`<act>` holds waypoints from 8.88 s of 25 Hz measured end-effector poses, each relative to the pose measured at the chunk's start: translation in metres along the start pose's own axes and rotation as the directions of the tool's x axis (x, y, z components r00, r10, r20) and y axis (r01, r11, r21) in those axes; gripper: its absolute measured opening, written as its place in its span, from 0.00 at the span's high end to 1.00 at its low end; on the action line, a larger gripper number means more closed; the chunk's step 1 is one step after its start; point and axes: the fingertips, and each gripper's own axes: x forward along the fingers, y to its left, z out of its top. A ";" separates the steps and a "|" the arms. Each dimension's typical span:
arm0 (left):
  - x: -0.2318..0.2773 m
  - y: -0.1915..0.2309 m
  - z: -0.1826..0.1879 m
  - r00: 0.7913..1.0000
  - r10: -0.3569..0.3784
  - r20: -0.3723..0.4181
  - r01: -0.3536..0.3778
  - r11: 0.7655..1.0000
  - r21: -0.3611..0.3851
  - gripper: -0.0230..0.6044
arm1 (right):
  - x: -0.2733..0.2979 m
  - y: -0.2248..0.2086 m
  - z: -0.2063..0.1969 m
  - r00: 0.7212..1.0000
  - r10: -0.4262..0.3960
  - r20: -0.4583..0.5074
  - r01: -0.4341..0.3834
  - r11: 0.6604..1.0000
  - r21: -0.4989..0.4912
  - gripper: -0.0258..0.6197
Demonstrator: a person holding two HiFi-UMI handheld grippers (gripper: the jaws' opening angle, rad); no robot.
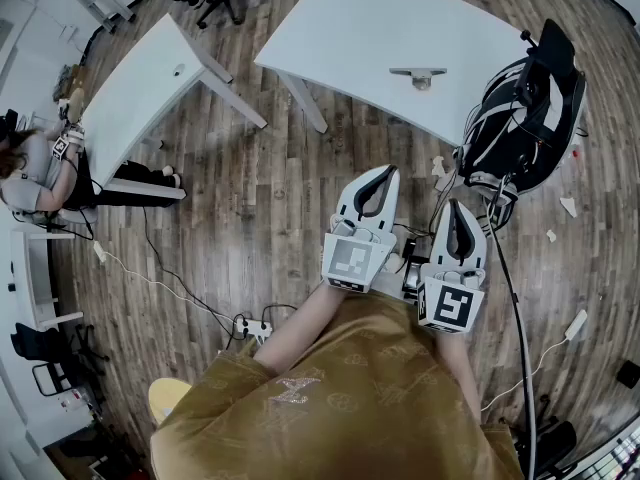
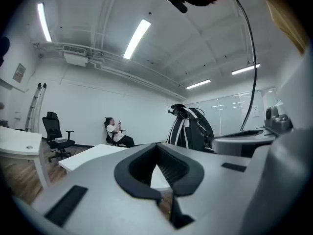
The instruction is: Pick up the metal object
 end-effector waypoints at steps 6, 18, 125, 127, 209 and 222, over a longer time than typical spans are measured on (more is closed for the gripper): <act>0.017 0.014 -0.001 1.000 0.009 0.004 -0.009 1.000 -0.020 0.95 | 0.022 0.000 0.003 1.000 0.001 0.003 -0.001 1.000 -0.003 0.95; 0.066 0.071 -0.003 1.000 -0.024 0.003 0.024 0.999 -0.028 0.95 | 0.095 0.012 0.003 1.000 0.003 0.009 -0.003 1.000 0.009 0.95; 0.333 0.174 -0.214 0.847 -0.251 -0.469 0.230 0.968 -0.104 0.95 | 0.384 -0.071 -0.236 0.840 0.064 -0.539 0.446 0.484 0.753 0.84; 0.336 0.176 -0.216 0.845 -0.253 -0.471 0.230 0.967 -0.106 0.95 | 0.386 -0.075 -0.238 0.842 0.066 -0.535 0.459 0.434 0.775 0.82; 0.305 0.183 -0.055 0.968 -0.171 -0.184 0.163 0.985 -0.057 0.95 | 0.381 -0.061 -0.062 0.979 0.090 -0.185 0.027 0.836 0.549 0.95; 0.307 0.177 -0.032 0.979 -0.162 -0.127 0.158 0.987 -0.038 0.95 | 0.368 -0.080 -0.016 0.996 0.019 -0.084 0.013 0.929 0.369 0.95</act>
